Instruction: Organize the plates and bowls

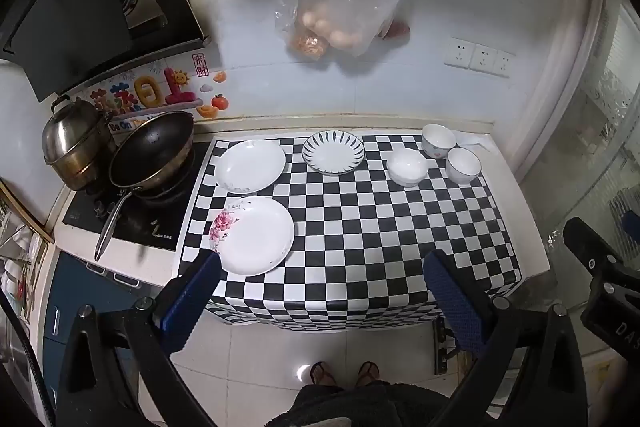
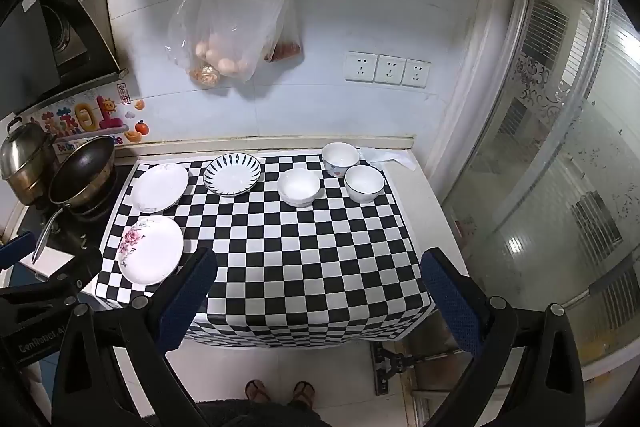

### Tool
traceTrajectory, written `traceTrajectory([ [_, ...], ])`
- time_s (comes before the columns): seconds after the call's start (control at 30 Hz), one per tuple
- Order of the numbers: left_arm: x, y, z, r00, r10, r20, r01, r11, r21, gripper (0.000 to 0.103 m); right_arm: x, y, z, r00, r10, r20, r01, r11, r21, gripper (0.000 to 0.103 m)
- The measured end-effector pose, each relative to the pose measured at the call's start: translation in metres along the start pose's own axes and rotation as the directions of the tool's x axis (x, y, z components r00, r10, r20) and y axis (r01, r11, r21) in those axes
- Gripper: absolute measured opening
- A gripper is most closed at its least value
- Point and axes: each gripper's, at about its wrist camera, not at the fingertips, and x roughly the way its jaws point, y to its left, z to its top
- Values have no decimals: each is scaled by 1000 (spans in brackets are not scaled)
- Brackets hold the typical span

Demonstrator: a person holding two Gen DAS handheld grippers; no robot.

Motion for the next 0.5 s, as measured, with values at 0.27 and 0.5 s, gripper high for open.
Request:
traceTrajectory([
  [0.27, -2, -3, 0, 1000, -7, -2, 7, 1000, -4, 103, 3, 4, 1, 1000, 0, 0, 0, 1000, -1, 103],
  [0.5, 1, 1, 8, 1000, -7, -3, 7, 1000, -7, 103, 4, 3, 0, 1000, 12, -2, -12, 1000, 5, 103],
])
